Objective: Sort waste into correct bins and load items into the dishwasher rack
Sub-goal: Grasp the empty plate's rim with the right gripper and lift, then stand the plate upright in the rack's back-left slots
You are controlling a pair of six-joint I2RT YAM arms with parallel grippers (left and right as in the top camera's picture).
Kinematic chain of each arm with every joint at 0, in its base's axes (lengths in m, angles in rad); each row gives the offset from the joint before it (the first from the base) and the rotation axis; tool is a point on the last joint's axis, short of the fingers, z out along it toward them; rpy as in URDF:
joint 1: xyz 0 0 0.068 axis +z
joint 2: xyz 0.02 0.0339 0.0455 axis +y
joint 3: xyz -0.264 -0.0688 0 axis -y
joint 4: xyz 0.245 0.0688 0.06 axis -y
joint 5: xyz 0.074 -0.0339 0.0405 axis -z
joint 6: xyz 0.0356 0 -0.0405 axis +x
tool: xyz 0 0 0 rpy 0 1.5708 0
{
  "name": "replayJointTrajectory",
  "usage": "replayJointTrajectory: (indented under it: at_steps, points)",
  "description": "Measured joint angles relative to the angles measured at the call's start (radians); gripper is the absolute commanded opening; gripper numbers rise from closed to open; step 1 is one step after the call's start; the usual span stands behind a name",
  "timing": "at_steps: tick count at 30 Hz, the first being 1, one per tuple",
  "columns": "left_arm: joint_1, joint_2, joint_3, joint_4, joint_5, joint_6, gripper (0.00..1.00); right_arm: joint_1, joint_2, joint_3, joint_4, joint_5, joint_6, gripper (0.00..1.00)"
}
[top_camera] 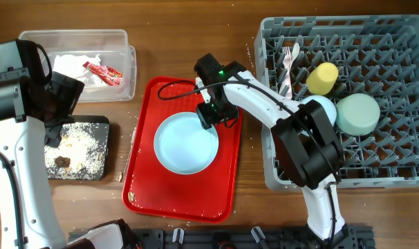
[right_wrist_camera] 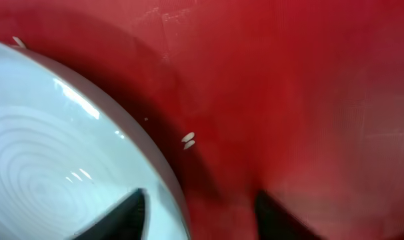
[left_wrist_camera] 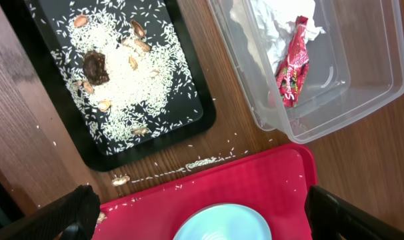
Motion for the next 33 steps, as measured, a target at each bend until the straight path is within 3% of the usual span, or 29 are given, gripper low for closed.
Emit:
replayJointTrajectory:
  at_steps: [2, 12, 18, 24, 33]
  points:
    - [0.0, 0.0, 0.0, 0.0, 0.0, 0.0, 1.0, 0.001, 0.005, 0.0, -0.003, -0.003, -0.005, 0.04]
    - [0.0, 0.0, 0.0, 0.0, 0.0, 0.0, 1.0, -0.002, -0.003, 0.023, -0.064, 0.036, 0.089, 0.04]
    - [0.0, 0.0, 0.0, 0.0, 0.0, 0.0, 1.0, -0.112, -0.271, 0.029, -0.093, 0.158, 0.114, 0.04]
    - [0.0, 0.0, 0.0, 0.0, 0.0, 0.0, 1.0, -0.378, -0.589, 0.058, -0.11, 0.362, 0.187, 0.04]
    - [0.0, 0.0, 0.0, 0.0, 0.0, 0.0, 1.0, -0.449, -0.589, 0.014, -0.058, 0.798, 0.366, 0.04]
